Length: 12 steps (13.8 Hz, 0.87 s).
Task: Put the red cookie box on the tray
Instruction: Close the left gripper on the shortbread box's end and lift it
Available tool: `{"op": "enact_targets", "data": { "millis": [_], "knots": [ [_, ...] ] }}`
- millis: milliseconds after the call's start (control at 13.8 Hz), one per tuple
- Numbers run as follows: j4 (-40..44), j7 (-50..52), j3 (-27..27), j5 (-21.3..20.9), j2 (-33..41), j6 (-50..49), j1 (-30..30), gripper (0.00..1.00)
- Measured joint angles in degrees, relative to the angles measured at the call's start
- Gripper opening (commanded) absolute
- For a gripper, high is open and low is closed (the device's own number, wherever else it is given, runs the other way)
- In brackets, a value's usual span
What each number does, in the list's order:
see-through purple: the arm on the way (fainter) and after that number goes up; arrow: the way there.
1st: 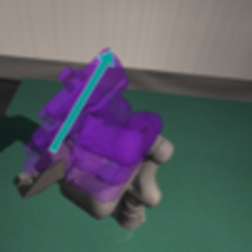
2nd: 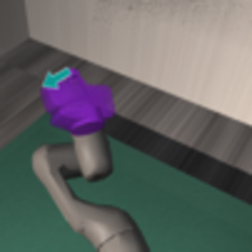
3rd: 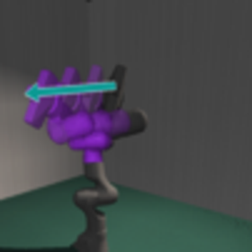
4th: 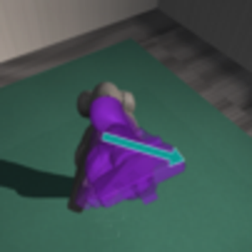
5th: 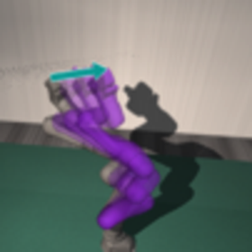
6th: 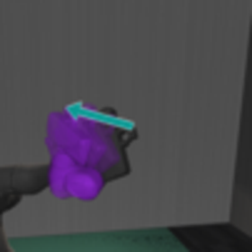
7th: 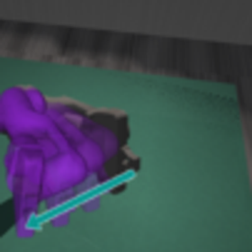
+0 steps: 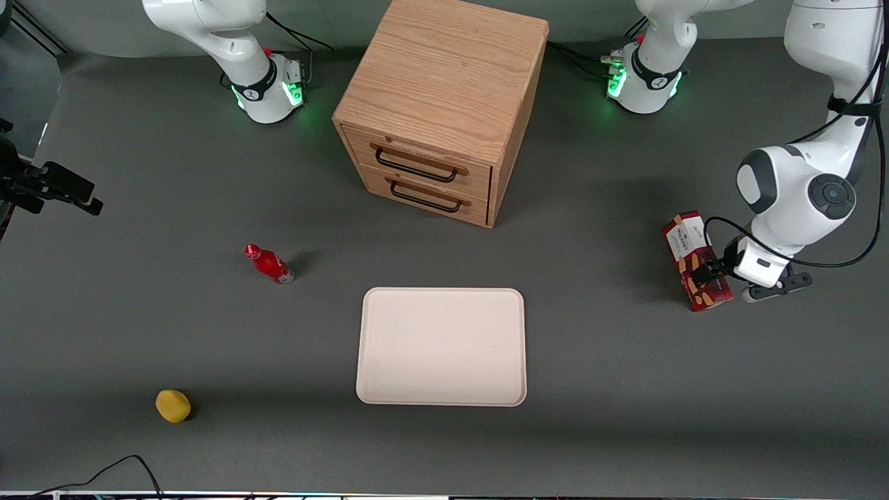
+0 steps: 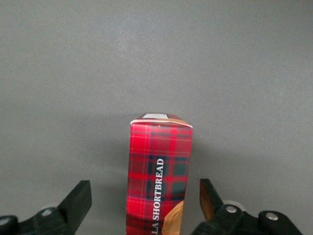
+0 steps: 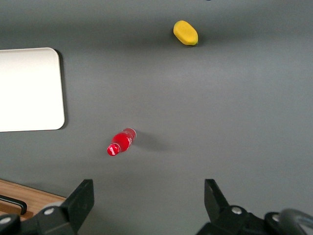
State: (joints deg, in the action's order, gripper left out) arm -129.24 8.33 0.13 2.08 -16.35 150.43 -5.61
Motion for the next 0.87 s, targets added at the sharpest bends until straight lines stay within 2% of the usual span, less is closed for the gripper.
{"op": "enact_targets", "data": {
  "millis": [145, 362, 435, 507, 870],
  "knots": [
    [-0.1, 0.0, 0.0, 0.1, 0.0, 0.1, 0.0, 0.70],
    [-1.3, 0.0, 0.2, 0.2, 0.0, 2.3, 0.0, 0.27],
    [-1.7, 0.0, 0.3, 0.2, 0.0, 2.7, 0.0, 0.18],
    [-1.9, 0.0, 0.3, 0.2, 0.0, 3.0, 0.0, 0.15],
    [-2.1, 0.0, 0.6, 0.2, 1.7, -0.1, 0.1, 0.15]
  ]
}}
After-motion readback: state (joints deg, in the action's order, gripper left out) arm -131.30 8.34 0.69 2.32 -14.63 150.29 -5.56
